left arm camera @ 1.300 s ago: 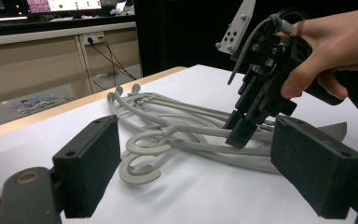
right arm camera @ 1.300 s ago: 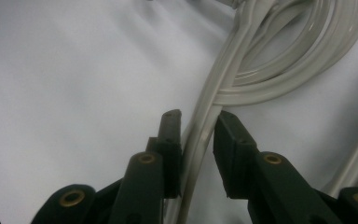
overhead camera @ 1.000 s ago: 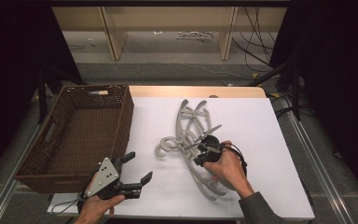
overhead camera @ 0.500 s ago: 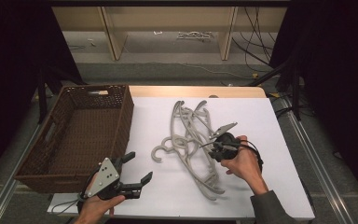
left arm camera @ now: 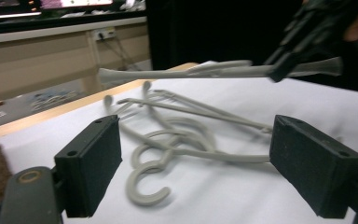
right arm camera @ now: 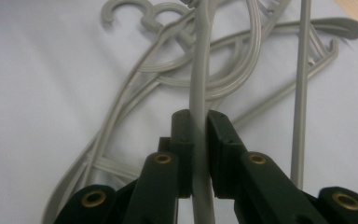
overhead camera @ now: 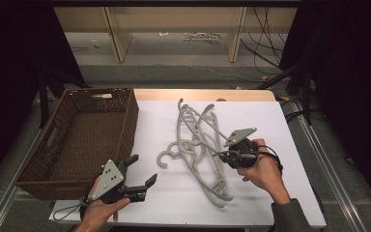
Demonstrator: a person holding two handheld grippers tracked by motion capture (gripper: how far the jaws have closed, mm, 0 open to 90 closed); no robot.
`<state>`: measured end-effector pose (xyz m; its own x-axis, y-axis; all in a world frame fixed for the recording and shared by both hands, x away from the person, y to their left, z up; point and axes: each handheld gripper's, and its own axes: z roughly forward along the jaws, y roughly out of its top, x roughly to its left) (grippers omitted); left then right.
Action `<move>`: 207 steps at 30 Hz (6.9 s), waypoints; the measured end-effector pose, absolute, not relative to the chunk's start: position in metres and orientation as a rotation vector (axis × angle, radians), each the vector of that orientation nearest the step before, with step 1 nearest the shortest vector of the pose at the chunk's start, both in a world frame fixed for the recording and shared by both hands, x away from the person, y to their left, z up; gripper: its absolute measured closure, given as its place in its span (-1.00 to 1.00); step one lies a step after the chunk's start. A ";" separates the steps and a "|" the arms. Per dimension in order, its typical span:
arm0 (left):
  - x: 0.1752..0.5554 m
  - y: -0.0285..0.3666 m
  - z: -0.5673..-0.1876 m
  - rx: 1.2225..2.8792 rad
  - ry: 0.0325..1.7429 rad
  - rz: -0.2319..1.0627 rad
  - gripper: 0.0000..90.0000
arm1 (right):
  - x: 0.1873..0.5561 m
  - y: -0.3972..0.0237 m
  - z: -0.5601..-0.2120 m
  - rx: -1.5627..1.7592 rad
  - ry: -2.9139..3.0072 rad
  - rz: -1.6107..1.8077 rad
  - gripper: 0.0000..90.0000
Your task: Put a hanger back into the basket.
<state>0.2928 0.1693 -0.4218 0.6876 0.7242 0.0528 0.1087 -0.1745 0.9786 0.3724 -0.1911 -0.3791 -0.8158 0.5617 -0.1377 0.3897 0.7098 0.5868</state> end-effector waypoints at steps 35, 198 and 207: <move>0.366 0.118 -0.400 2.323 0.365 0.496 -0.30 | 0.315 -0.159 -0.362 0.324 2.725 0.744 0.83; 0.409 0.397 -0.380 1.990 1.214 0.495 0.77 | 0.334 -0.193 -0.407 0.832 2.427 1.082 -0.52; 0.416 0.394 -0.395 2.071 1.234 0.481 0.76 | 0.334 -0.193 -0.407 0.834 2.426 1.081 -0.52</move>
<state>0.4163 0.3942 -0.3947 0.4843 0.8746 -0.0243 0.6274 -0.3278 0.7064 0.3341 -0.1930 -0.4073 -0.7627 0.6418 -0.0798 0.3698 0.5341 0.7603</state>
